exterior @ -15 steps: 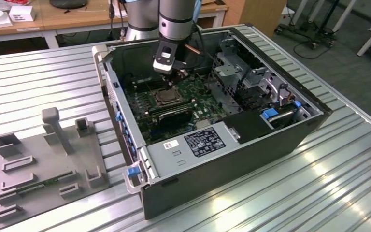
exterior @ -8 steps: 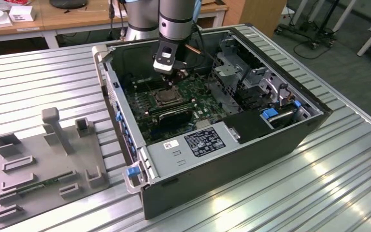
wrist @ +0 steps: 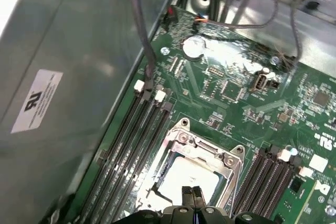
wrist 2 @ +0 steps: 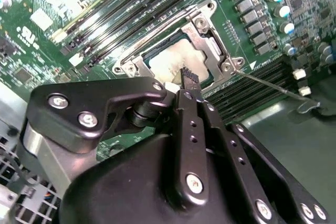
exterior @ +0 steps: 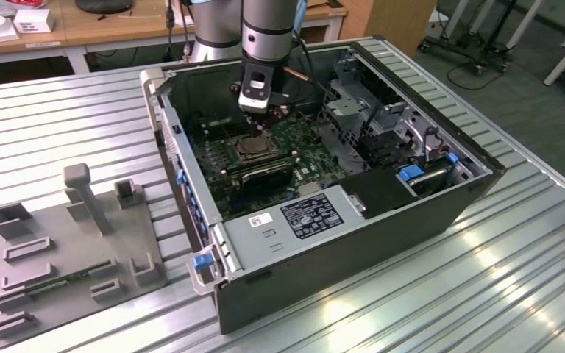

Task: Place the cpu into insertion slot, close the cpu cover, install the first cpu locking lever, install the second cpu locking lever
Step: 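Close the cpu cover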

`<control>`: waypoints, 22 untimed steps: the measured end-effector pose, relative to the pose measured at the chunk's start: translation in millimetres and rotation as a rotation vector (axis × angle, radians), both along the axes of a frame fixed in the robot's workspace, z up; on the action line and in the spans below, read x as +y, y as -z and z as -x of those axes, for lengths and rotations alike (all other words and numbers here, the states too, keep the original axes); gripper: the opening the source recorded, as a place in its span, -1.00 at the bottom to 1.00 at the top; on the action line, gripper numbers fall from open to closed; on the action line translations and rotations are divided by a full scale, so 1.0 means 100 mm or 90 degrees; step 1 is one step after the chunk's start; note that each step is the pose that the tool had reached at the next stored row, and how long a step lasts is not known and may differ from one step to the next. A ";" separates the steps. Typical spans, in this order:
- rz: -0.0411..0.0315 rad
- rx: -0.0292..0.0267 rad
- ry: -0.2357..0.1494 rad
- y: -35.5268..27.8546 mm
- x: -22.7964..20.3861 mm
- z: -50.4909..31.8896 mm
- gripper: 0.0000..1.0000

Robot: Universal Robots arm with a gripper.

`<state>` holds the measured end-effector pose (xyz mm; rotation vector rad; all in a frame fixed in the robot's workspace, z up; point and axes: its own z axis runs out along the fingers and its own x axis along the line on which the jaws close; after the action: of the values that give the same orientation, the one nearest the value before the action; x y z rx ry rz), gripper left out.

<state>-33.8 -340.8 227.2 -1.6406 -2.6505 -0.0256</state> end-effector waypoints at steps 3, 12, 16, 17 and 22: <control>0.0000 0.0000 -0.034 0.001 0.000 0.000 -0.79; 0.0000 0.0000 -0.139 0.004 0.000 0.000 -0.79; 0.0000 0.0000 -0.181 0.005 0.000 0.000 -0.79; 0.0000 0.0000 -0.190 0.005 0.000 0.000 -0.79; 0.0000 0.0000 -0.200 0.005 0.000 0.000 -0.79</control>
<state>-33.8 -340.8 226.7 -1.2047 -2.8725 -0.0194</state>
